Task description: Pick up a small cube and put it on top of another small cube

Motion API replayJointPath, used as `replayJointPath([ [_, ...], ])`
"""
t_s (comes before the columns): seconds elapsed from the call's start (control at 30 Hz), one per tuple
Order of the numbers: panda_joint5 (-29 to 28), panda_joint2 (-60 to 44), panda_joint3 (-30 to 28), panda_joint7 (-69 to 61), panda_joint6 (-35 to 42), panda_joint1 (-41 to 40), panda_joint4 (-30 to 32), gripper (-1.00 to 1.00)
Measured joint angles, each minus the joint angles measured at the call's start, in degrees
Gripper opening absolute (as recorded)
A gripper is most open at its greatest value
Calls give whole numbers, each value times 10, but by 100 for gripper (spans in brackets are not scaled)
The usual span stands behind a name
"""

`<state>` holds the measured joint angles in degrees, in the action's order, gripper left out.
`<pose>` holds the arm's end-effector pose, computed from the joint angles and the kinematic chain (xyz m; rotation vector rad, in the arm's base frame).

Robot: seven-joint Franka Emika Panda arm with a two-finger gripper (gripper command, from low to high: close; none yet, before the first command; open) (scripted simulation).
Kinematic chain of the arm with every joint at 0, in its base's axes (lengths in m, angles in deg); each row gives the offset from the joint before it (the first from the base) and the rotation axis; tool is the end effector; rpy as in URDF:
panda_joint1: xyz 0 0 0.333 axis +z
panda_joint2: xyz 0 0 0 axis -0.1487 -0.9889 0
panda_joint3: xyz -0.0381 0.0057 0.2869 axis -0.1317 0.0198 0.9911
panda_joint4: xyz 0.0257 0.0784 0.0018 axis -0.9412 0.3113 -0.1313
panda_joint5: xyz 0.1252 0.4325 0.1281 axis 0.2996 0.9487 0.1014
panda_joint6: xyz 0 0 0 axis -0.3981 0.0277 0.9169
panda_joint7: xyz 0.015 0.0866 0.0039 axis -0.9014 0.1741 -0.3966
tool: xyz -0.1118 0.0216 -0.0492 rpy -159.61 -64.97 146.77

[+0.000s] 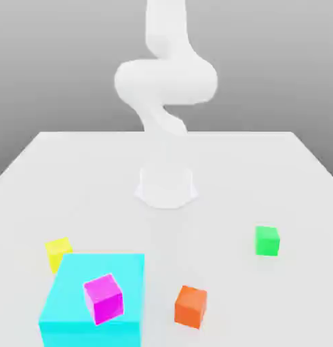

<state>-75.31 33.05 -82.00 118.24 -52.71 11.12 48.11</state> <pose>0.4863 0.0051 0.6312 -2.5601 0.9093 -0.9585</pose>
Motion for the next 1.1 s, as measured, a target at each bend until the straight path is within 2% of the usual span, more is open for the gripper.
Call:
replayJointPath([
  [0.5,23,-309,-79,-377,-158,115,106,0],
  [0.77,44,-473,-68,-582,-241,125,162,0],
  [0.97,74,-597,-30,-636,-332,96,152,0],
  [1.0,78,-614,-24,-639,-346,91,149,-100],
  [1.1,77,-614,-24,-639,-345,91,149,-100],
])
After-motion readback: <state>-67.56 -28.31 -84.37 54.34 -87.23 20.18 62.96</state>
